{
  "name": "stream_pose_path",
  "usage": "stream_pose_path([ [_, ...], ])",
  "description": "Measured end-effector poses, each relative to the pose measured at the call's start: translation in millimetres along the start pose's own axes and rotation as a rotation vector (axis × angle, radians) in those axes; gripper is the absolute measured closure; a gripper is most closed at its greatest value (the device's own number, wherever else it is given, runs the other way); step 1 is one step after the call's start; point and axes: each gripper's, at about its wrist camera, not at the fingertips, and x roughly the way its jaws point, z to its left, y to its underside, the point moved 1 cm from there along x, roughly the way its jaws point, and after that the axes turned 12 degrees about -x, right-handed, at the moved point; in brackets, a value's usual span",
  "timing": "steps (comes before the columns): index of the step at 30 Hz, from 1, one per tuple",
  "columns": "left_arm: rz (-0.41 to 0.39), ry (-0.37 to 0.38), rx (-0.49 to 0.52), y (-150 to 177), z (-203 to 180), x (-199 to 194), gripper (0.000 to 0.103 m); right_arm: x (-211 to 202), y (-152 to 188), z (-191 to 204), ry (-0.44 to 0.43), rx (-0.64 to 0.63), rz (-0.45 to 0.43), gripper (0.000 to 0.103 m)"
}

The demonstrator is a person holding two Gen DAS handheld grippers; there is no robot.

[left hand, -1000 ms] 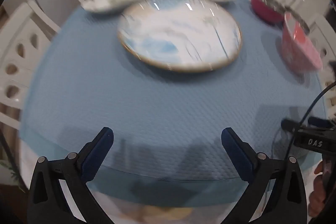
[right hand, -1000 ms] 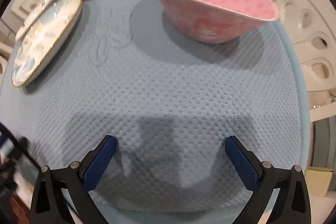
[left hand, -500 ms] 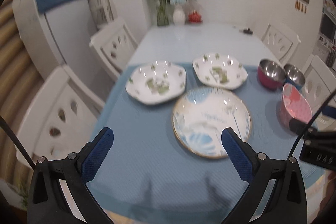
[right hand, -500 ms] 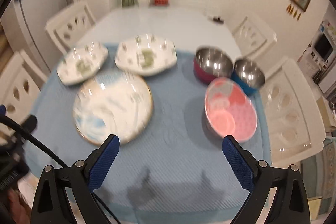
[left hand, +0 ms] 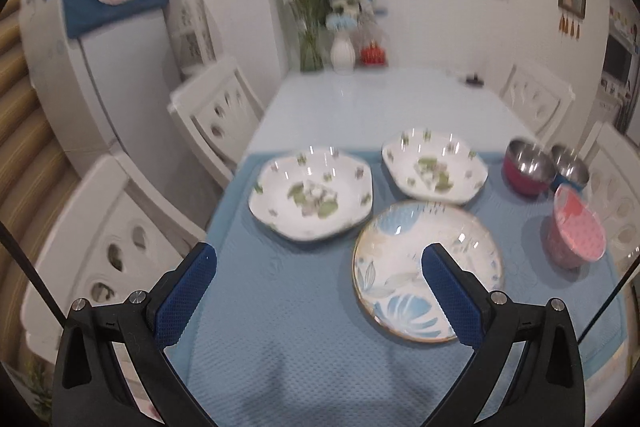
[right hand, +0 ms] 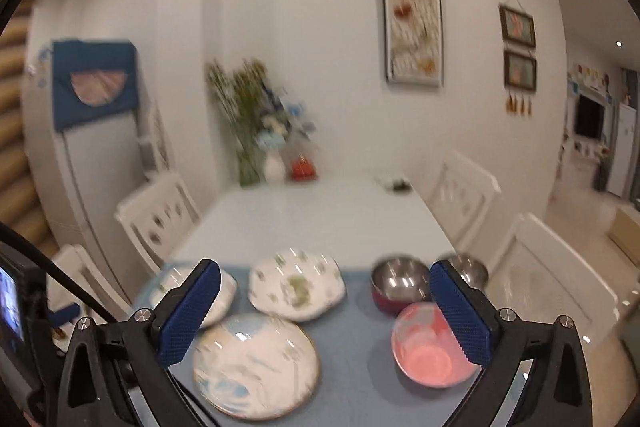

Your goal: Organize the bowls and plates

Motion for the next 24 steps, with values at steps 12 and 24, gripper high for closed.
stream_pose_path([
  [12,0.257,0.086,-0.039,17,8,95,0.001,156,96,21,-0.227,0.089,0.582,0.000],
  [24,0.322,0.096,0.010,16,-7,141,0.002,233,107,38,-0.285,0.083,0.712,0.019],
])
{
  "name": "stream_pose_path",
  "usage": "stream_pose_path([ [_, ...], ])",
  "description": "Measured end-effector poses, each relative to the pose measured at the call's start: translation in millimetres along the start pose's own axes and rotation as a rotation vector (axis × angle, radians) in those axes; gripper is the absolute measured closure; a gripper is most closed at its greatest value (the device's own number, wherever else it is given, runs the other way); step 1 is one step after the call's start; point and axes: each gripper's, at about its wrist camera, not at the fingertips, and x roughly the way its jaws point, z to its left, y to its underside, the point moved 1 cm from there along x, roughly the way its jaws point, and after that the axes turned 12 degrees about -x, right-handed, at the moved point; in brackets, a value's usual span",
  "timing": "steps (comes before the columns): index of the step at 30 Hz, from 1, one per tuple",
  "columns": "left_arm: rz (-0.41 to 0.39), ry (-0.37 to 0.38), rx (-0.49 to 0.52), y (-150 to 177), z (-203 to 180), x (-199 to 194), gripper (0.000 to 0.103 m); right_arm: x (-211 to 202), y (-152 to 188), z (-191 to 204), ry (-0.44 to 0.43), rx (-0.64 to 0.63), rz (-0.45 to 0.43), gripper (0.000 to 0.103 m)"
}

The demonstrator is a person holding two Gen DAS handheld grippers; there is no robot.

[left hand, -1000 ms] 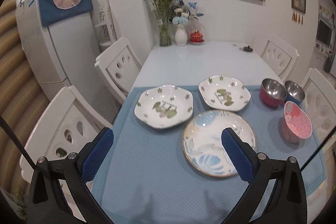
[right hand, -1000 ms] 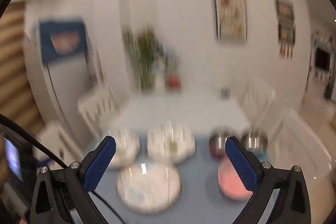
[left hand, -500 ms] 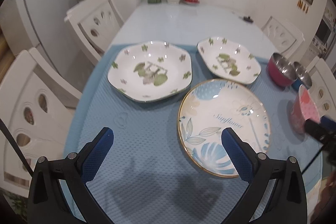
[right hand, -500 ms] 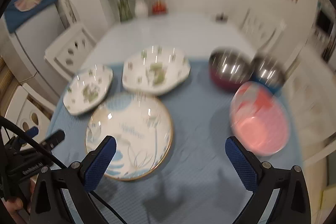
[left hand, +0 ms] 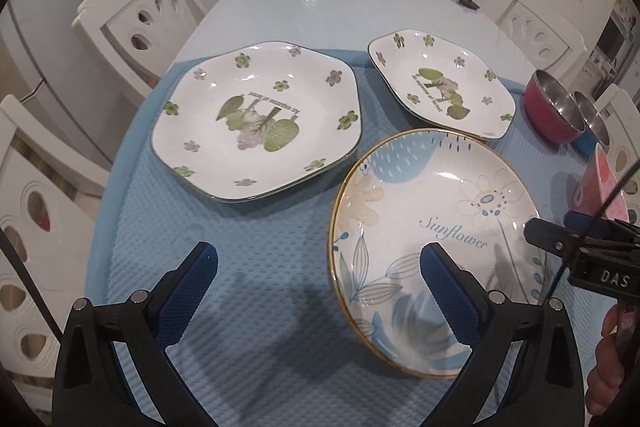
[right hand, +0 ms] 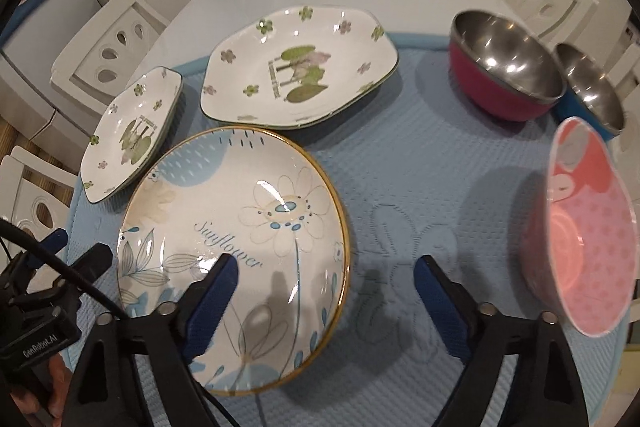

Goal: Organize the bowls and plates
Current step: 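Close the left gripper on the Sunflower plate rim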

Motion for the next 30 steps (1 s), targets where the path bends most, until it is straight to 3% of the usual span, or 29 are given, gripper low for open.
stream_pose_path([
  [15,0.054,-0.013,-0.013,5,2,25,0.002,23,-9,-16,-0.004,-0.006,0.019,0.021],
  [25,0.075,-0.017,-0.035,5,6,35,0.005,35,-14,-13,-0.018,-0.045,0.044,0.048],
  [28,0.081,-0.021,-0.031,6,6,37,0.010,38,-15,-13,-0.027,-0.044,0.056,0.053],
  [30,0.096,-0.016,-0.031,8,7,40,0.021,39,-15,-13,-0.025,-0.044,0.063,0.053],
])
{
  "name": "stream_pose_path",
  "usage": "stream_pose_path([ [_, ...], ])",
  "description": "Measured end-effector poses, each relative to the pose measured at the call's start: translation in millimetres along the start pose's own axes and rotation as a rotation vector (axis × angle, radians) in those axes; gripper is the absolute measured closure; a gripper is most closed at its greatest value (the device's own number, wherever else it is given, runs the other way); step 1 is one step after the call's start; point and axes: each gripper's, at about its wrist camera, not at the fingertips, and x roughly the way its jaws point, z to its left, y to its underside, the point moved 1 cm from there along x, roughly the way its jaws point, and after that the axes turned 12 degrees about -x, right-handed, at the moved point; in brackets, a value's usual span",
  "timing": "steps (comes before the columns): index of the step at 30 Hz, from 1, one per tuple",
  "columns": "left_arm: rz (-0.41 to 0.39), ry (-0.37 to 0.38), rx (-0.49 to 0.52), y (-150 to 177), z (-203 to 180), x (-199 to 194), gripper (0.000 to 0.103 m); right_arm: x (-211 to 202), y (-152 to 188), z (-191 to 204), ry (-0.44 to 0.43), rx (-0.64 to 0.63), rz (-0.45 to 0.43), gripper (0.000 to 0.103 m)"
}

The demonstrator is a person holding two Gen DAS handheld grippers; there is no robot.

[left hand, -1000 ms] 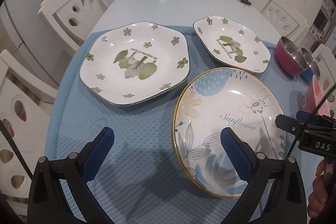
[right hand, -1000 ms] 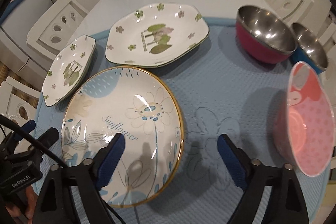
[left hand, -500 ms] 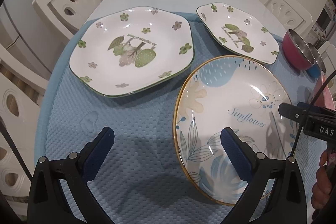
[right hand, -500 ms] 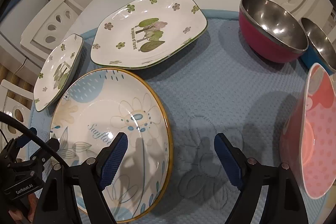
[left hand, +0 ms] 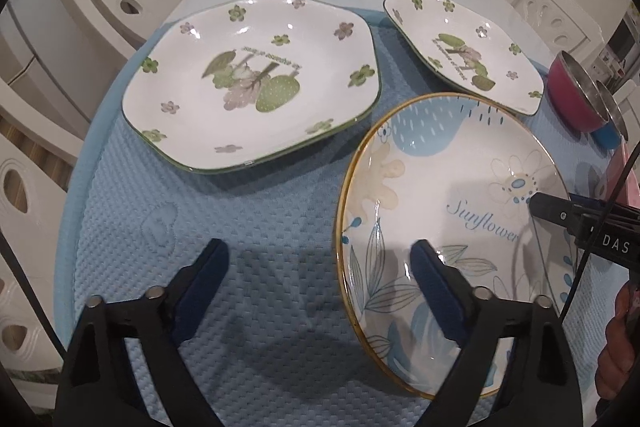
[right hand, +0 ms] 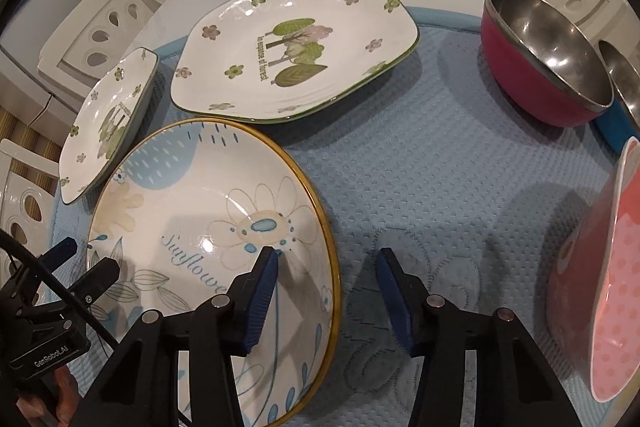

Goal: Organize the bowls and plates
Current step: 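Close the left gripper on the Sunflower plate rim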

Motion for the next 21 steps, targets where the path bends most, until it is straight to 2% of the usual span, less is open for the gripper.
stream_pose_path([
  [3,0.026,0.013,-0.001,2,0,5,0.035,1,-1,2,0.001,-0.009,0.002,0.053],
  [5,0.023,0.031,-0.006,4,-1,4,0.038,1,-1,2,-0.006,-0.011,0.002,0.053],
  [10,0.016,0.061,-0.012,6,-2,5,0.038,2,0,8,-0.024,-0.056,-0.013,0.062],
  [15,-0.026,0.106,0.024,7,-8,8,0.038,3,-1,20,-0.024,-0.127,-0.023,0.065],
  [16,-0.024,0.114,0.031,6,-13,8,0.040,3,-1,19,-0.028,-0.130,-0.022,0.065],
  [17,-0.027,0.122,0.041,7,-17,7,0.053,3,-1,18,-0.039,-0.128,-0.021,0.065],
  [18,-0.036,0.124,0.055,8,-23,4,0.057,3,-1,18,-0.044,-0.130,-0.020,0.065],
  [19,-0.040,0.111,0.051,7,-24,5,0.057,3,-1,20,-0.046,-0.135,-0.020,0.064],
  [21,-0.033,0.133,0.015,5,-19,5,0.057,2,0,20,-0.040,-0.138,-0.017,0.064],
])
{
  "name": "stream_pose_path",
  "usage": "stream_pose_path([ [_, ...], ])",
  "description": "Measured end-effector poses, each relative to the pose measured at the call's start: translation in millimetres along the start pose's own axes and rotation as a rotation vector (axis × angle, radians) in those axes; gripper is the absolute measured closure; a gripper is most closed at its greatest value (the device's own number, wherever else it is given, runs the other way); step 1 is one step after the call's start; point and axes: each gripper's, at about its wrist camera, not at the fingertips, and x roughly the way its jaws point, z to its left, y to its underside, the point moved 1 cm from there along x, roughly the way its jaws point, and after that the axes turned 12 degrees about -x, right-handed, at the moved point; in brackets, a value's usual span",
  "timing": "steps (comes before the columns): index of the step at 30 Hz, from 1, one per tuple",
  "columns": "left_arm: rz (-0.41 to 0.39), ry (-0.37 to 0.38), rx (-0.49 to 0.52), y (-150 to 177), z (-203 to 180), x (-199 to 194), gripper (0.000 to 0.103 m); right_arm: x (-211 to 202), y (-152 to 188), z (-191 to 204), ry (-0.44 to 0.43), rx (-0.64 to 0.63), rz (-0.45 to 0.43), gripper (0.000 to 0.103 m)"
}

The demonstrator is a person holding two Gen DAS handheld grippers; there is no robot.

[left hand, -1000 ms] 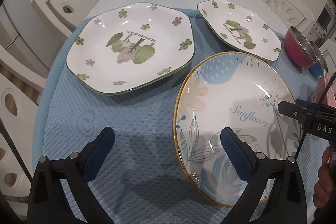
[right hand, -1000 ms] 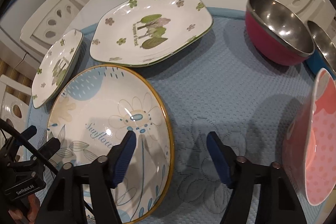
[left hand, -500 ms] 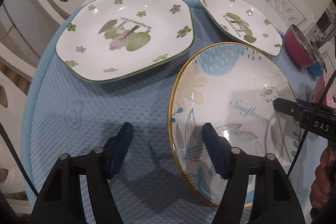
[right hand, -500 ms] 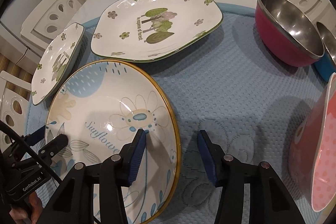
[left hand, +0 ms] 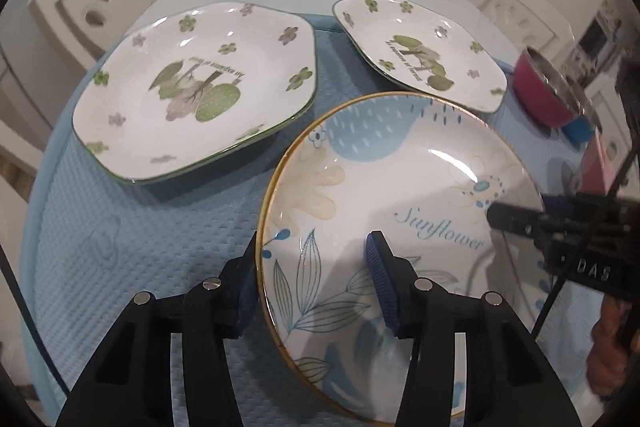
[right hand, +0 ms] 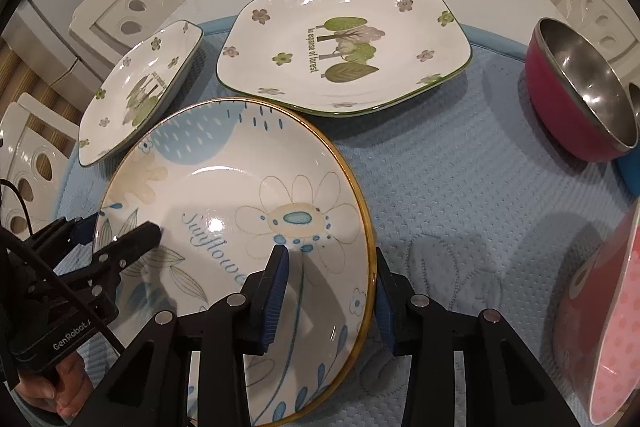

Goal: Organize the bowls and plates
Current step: 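Close the left gripper on the Sunflower plate rim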

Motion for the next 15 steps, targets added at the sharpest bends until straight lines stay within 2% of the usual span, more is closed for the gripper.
stream_pose_path([
  [3,0.017,0.047,-0.055,-3,9,-3,0.059,-3,3,-4,-0.034,0.032,-0.009,0.064],
  [7,0.019,0.058,-0.068,1,13,-6,0.059,-6,7,-5,-0.058,0.043,-0.018,0.064],
  [11,0.035,0.090,-0.132,5,21,-11,0.059,-10,6,-2,-0.065,0.046,-0.020,0.064],
  [15,0.042,0.084,-0.102,13,22,-11,0.061,-7,7,1,-0.073,0.048,-0.013,0.065],
])
